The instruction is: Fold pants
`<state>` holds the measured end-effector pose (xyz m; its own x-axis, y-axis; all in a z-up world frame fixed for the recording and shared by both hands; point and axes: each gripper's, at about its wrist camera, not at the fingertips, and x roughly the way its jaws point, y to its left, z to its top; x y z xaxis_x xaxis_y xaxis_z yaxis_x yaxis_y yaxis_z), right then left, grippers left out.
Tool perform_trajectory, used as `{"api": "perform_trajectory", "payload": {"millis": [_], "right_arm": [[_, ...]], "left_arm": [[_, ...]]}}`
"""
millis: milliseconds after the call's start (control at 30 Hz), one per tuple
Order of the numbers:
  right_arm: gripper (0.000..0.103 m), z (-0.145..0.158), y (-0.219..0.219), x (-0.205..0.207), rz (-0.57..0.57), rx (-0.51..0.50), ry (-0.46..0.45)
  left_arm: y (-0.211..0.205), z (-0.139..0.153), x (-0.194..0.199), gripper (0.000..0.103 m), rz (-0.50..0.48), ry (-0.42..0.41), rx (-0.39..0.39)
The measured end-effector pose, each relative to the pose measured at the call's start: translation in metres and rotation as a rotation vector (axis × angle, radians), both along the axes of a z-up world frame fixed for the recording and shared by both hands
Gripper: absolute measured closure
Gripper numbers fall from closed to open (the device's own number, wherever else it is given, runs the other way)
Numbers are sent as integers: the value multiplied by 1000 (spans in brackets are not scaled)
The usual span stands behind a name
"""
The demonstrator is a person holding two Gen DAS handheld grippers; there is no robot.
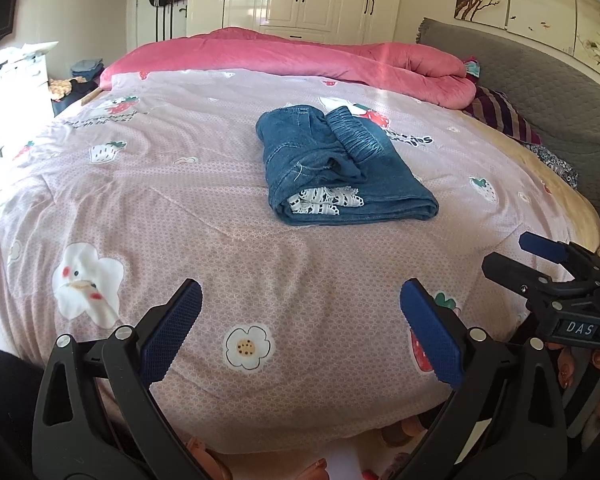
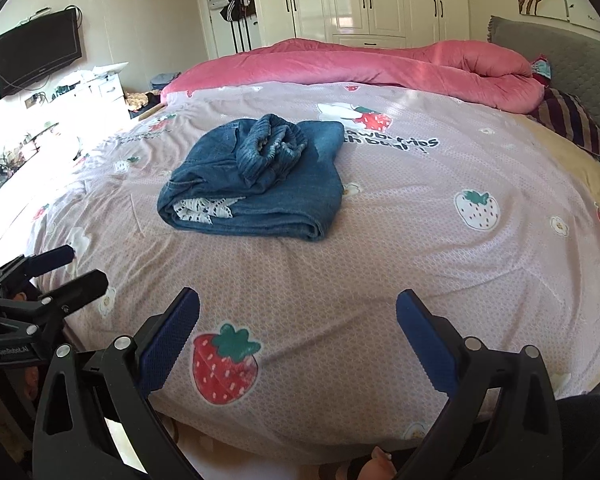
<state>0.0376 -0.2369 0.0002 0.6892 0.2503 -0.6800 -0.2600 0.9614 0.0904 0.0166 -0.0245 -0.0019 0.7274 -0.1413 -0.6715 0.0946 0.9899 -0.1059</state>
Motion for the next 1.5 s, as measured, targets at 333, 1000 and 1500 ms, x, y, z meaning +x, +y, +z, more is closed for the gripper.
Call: {"api": "perform_trajectory", "payload": {"millis": [333,1000,1500], "right_arm": [[5,-4,-1,2,-3,-11,-7],[5,-6,-2,4,-13,1,-5],[5,-6,-1,4,-10,-5,-6]], "left_arm": [[3,-6,3,10,16,19,-1],[1,-7,3,10,19,20,11],[1,-6,4,10,30,22,19]]}}
